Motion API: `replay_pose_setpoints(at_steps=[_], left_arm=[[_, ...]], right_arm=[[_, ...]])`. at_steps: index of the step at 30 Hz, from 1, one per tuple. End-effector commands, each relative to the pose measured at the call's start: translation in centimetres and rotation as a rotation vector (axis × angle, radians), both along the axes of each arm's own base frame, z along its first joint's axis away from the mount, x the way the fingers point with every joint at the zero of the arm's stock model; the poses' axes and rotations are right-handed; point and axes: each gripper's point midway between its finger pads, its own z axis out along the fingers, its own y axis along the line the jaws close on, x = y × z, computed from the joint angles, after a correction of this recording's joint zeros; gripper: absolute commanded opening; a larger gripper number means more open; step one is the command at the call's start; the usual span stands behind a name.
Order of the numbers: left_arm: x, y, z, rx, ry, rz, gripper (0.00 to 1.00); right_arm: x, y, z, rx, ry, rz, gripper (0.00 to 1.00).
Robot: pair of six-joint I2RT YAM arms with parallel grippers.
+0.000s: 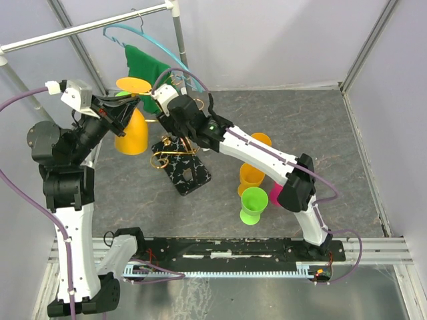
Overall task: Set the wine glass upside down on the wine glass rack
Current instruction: Move the wine rack to the center of the board.
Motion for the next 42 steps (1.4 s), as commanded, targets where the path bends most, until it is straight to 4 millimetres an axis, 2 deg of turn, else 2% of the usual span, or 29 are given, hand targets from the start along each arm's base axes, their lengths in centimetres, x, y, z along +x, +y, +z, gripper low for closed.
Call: replay_pose_setpoints(at_steps=[1,6,16,21,29,35,42], left_arm=[[-0.1,0.3,0.4,0.007,-0.033,0.018,0.03],[0.0,0.6,-0.9,0.009,-0.008,0.038,0.03],[-0.7,1.0,-3.3,0.002,0.033,0.075,0.03],[-1.2,1.3,-4.7,0.009,0.063,0.098,0.03],[-1.1,2.6,-8.7,0.014,0.156,0.178,0.03],[-0.8,2.9,-11.3,-0.017,0.197,0.197,0.03],[-1.5,2.5,-12.7,-0.048,0.171,0.182,0.03]], right_arm=[[6.0,-4.6,0.6,-0.059,-0.08,-0.151,0.34],[6.4,-5.3,0.3,-0.095,-0.081,-0.15,0.35],[5.5,-5.6,0.5,-0.117,-0.068,-0.104,0.37],[4.7,-4.9,0.2,-0.087,-0.033,-0.065,0.5],[3.1,-4.6,0.4,-0.045,0.019,-0.014,0.67],[1.7,-4.7,1.3,-0.015,0.044,0.026,0.76],[0.3,-4.5,3.5,0.045,0.047,0.076,0.81]])
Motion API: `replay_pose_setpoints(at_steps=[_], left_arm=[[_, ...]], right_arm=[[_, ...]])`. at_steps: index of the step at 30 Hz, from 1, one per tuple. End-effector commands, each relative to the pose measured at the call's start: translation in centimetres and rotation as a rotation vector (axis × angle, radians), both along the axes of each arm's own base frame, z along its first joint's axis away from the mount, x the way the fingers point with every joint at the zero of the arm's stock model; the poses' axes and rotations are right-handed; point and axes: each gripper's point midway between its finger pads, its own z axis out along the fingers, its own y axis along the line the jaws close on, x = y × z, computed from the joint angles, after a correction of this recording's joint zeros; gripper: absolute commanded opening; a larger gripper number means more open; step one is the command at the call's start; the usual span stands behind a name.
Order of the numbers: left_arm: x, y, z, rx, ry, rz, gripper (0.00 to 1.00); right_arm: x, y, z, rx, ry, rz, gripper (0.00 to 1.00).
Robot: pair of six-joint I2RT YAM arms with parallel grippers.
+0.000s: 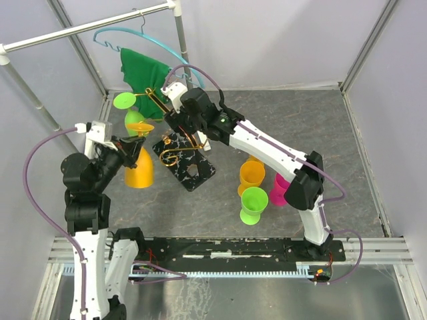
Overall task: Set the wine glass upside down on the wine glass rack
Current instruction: Move the wine rack to the center of the board, then place the wine glass at the center of the board.
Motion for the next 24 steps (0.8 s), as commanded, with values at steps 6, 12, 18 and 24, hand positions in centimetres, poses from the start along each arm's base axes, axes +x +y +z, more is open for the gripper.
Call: replay_pose_setpoints(at_steps=[6,12,18,24], left_arm=[[-2.0,-1.1,1.2,-0.058,-0.164,-0.048,0.03],[-1.8,-1.4,-0.6,-0.067,-0.139,-0.07,0.03],[-0.8,-1.0,-1.2,-0.054,-0.115,-0.052,0.03],[-0.3,-1.2,3.0,-0.059,-0.154,-0.069,0.03]], right_arm=[[-2.1,-1.7,6.2,0.104,-0.029,0.049,0.86],[-3.1,-2.4,8.6,0.138,-0.057,0.064,0.89],[-3.4,-4.3,10.4,0.137,-0.091,0.027,0.9],[-3.1,-6.4,12.9,0.12,-0.159,-0.036,0.94]])
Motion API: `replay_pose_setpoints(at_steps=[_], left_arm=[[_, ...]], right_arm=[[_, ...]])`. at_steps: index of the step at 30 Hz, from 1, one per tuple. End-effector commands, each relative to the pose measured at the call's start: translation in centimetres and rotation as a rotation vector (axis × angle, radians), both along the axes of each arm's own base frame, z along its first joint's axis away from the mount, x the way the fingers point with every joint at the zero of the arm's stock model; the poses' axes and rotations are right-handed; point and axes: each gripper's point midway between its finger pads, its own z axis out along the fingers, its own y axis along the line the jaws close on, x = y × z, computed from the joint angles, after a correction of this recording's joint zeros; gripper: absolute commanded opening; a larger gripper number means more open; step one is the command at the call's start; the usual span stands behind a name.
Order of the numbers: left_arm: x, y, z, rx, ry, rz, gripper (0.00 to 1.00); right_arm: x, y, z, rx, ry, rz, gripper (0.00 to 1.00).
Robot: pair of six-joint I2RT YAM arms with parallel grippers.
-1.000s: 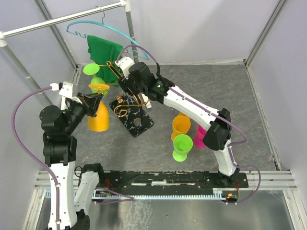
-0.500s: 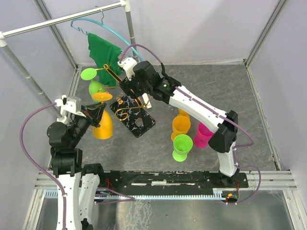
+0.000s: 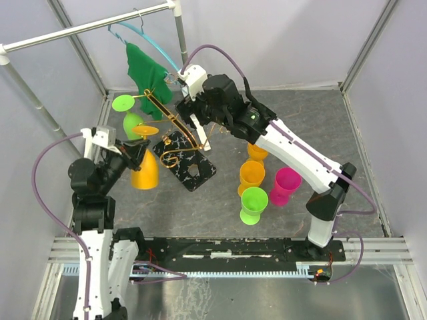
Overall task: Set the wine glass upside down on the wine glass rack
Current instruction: Place the wine glass at the center of the board.
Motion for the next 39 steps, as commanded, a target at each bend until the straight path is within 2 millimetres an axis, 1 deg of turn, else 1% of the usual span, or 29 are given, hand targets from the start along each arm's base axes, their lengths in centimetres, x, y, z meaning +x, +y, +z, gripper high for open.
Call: replay_pose_setpoints(at_steps=[1,4,10,12,14,17,22,26,29,32,35,36,39], left_arm=[[-0.1,-0.4,6.7,-0.01,-0.134,-0.024,0.03],[0.2,-0.3,9.1,-0.009,-0.141,-0.02,0.03],[1.0,-0.1,14.0,-0.013,-0.177,-0.011,0.03],[1.2,-0.2,15.3,-0.016,-0.192,-0.017,0.03],[1.7,-0.3,16.0,-0.021,-0.193,-0.029,0.03],[2.4,-0.4,15.9,-0.023,-0.185,-0.043,0.03],[3.2,-0.6,14.4,-0.015,-0.159,-0.06,0.03],[3.4,-0.7,13.7,-0.012,-0.143,-0.066,0.03],[3.5,-1.0,14.0,-0.044,-0.141,-0.089,0.03],[4.1,-1.4,15.0,-0.149,-0.115,-0.106,0.03],[5.9,-1.1,16.5,-0.284,-0.066,-0.087,0.03],[6.6,-0.8,17.1,-0.326,-0.058,-0.07,0.03],[8.2,0.5,18.8,-0.462,-0.057,0.007,0.03]], right_arm=[[0.4,-2.7,4.0,0.009,-0.092,-0.082,0.95],[1.1,-3.6,4.8,-0.005,-0.115,-0.125,0.97],[1.9,-4.6,5.7,-0.004,-0.129,-0.168,0.97],[2.1,-5.1,5.9,-0.004,-0.135,-0.182,0.98],[2.4,-5.7,5.9,-0.006,-0.13,-0.192,0.99],[2.9,-6.6,5.0,-0.021,-0.109,-0.211,0.99],[3.5,-8.0,3.3,-0.033,-0.068,-0.238,0.99],[3.7,-8.8,2.8,-0.036,-0.055,-0.253,0.99],[3.4,-9.0,2.8,-0.03,-0.051,-0.238,0.99],[2.2,-7.7,3.5,0.024,-0.07,-0.135,0.99],[0.5,-6.7,5.3,0.119,-0.155,-0.014,0.99],[-0.1,-6.9,6.3,0.152,-0.193,0.007,0.99],[-0.6,-7.0,7.4,0.186,-0.255,0.034,0.98]])
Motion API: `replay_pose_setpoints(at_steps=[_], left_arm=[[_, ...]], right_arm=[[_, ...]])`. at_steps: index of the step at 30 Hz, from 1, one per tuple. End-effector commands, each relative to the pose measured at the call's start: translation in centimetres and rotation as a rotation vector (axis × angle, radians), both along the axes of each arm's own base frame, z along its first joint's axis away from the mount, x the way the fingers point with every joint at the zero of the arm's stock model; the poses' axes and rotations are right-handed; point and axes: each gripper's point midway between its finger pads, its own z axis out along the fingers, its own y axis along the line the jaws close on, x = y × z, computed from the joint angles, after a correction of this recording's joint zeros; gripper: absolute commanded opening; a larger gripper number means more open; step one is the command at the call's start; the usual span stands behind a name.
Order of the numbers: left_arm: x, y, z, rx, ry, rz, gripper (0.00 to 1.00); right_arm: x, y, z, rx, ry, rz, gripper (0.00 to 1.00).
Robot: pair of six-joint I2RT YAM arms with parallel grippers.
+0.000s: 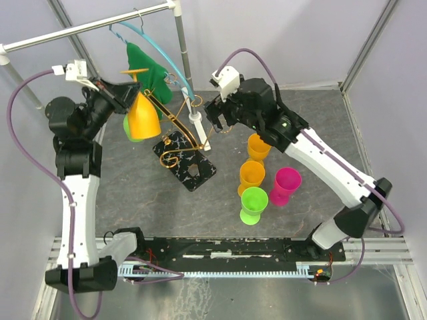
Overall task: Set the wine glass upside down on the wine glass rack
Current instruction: Place the wine glass at the center of the board.
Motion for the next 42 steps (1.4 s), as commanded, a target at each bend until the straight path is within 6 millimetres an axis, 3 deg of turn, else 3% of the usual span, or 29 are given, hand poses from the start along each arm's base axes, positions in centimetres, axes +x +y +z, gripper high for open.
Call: replay_pose_setpoints(at_steps=[1,9,14,21,25,37,42], left_arm=[[1.7,1.7,5.0,-0.274,-0.024,0.094,0.03],[3.0,6.9,5.4,-0.695,0.037,0.346,0.03],[3.0,8.8,3.7,-0.895,0.134,0.454,0.03],[4.1,8.2,-0.3,-1.035,0.348,0.471,0.03],[4.3,7.7,-1.5,-1.062,0.395,0.452,0.03],[2.4,6.4,-2.9,-1.044,0.426,0.395,0.03],[1.2,5.9,-3.9,-1.044,0.443,0.375,0.03]], right_arm=[[-1.7,1.0,8.2,0.196,-0.241,0.123,0.97],[-3.4,2.8,10.3,0.302,-0.428,0.253,0.88],[-5.2,5.1,10.6,0.283,-0.528,0.342,0.84],[-7.6,8.1,11.7,0.317,-0.666,0.409,0.83],[-8.6,9.4,12.1,0.346,-0.698,0.444,0.83],[-8.1,12.5,12.7,0.385,-0.721,0.452,0.81],[-8.2,13.4,13.0,0.408,-0.725,0.456,0.73]])
